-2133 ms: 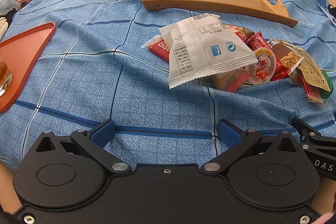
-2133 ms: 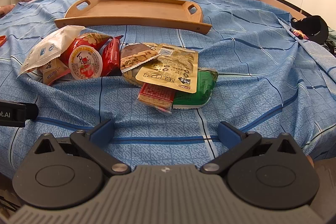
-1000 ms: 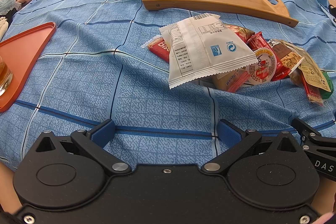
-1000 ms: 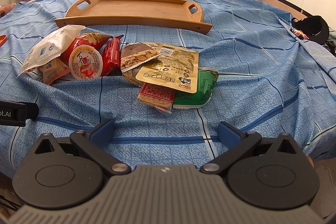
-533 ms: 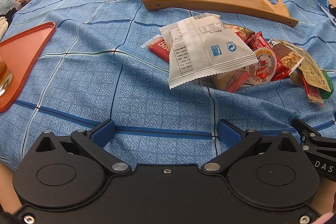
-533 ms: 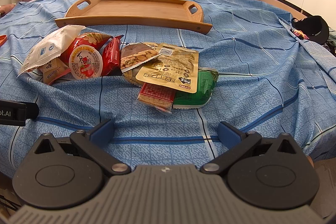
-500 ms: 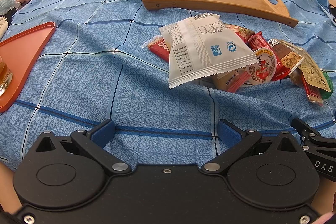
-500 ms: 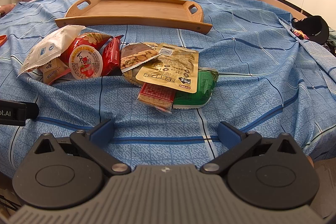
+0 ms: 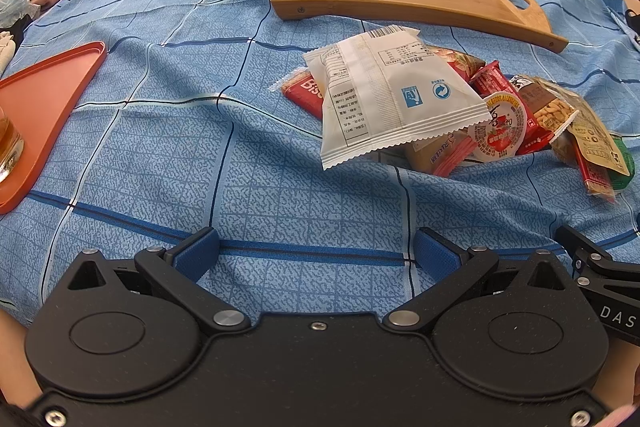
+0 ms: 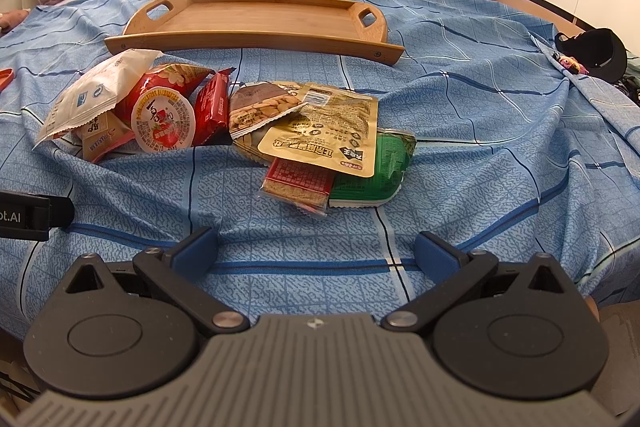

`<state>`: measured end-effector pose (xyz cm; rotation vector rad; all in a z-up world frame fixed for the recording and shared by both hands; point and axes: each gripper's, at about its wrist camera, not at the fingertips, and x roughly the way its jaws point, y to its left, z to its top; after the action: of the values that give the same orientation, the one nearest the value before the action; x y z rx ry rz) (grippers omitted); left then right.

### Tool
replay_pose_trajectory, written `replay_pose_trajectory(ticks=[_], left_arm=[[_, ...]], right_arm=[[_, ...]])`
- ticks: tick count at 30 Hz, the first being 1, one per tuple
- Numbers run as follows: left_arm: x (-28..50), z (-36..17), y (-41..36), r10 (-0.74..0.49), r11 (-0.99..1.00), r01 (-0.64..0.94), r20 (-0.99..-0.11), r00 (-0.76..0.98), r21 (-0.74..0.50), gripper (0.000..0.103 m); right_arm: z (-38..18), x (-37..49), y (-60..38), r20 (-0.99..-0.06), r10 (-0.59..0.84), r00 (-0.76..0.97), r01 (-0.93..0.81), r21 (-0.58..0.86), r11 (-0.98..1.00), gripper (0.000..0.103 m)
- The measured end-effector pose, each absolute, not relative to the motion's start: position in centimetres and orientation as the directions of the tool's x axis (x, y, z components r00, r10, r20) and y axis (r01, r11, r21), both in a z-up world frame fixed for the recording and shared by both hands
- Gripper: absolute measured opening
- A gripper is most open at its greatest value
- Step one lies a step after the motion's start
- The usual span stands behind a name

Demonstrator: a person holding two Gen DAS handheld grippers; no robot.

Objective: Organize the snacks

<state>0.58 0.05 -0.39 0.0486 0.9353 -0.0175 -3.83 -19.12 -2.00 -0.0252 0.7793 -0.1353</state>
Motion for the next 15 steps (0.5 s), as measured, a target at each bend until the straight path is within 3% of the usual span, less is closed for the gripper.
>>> replay_pose_trajectory(ticks=[15], left_arm=[[0.07,0.30,0.22,-0.014,0.998,0.056,-0.791,0.612,0.026,0.103]], right_arm=[[-1.37,-4.55,-19.38,-0.675,-0.114,0.729,0.099,-0.060,0.993,0.103]])
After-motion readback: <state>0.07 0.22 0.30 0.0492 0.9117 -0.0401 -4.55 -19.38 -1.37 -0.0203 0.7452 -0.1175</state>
